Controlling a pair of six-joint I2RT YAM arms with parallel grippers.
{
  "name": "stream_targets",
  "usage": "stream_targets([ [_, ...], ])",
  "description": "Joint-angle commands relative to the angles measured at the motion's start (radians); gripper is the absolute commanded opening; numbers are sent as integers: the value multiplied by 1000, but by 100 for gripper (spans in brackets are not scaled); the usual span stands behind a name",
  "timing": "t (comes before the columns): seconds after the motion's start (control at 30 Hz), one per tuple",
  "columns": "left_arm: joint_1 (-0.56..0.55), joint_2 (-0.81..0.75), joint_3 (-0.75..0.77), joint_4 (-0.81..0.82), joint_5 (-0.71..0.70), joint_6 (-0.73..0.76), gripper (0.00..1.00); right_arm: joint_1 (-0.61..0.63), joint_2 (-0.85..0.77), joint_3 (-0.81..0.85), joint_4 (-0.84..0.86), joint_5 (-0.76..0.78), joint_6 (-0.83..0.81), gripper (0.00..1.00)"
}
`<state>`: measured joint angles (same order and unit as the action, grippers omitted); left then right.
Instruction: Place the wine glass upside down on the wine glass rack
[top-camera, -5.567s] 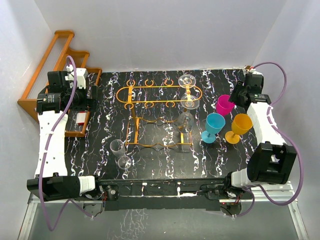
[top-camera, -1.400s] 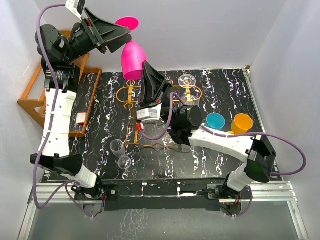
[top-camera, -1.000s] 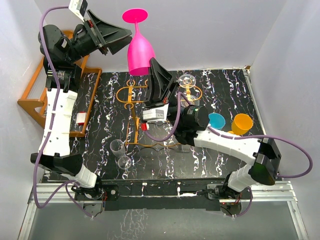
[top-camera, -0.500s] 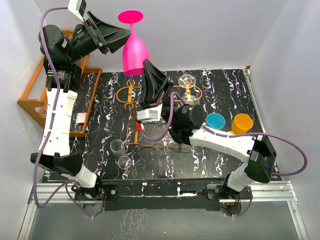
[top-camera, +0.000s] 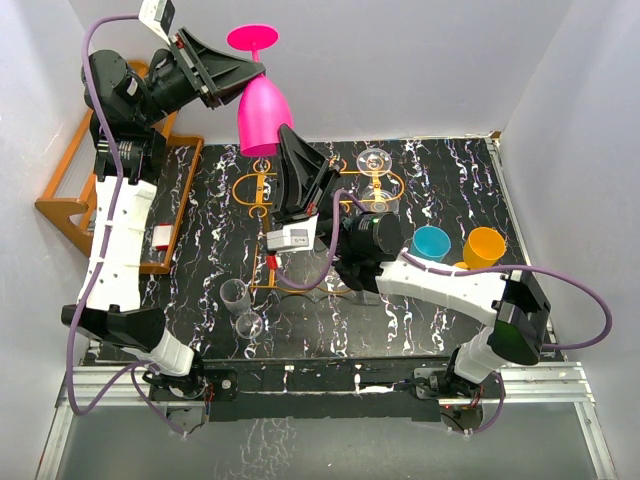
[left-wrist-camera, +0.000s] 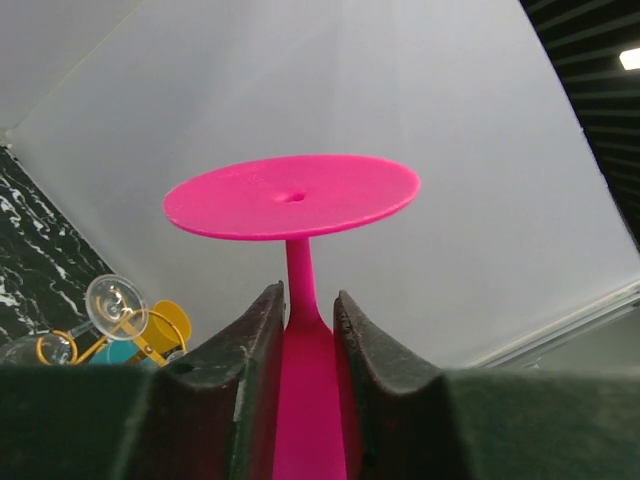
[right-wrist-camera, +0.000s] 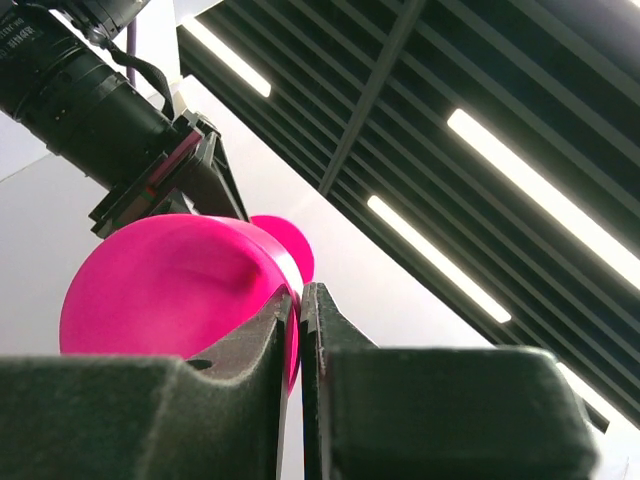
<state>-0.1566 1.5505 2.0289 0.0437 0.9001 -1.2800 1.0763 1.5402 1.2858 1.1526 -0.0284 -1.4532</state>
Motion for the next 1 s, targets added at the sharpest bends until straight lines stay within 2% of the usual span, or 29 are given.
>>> stream_targets([
  [0.0,-13,-21,-3,12,25,-9,11,5,11,42,-24,0,-19,8],
  [0.03,-13,-23,-3,12,26,-10,0,5,13,42,-29,4,-25,8],
  [0.3,-15,-29,-7,84,59,-24,0,2,24,39,-95,20,-38,8],
  [0.97,-25,-6,13,74,217,76,0,-52,-107,-51,-260,-190,27,8],
])
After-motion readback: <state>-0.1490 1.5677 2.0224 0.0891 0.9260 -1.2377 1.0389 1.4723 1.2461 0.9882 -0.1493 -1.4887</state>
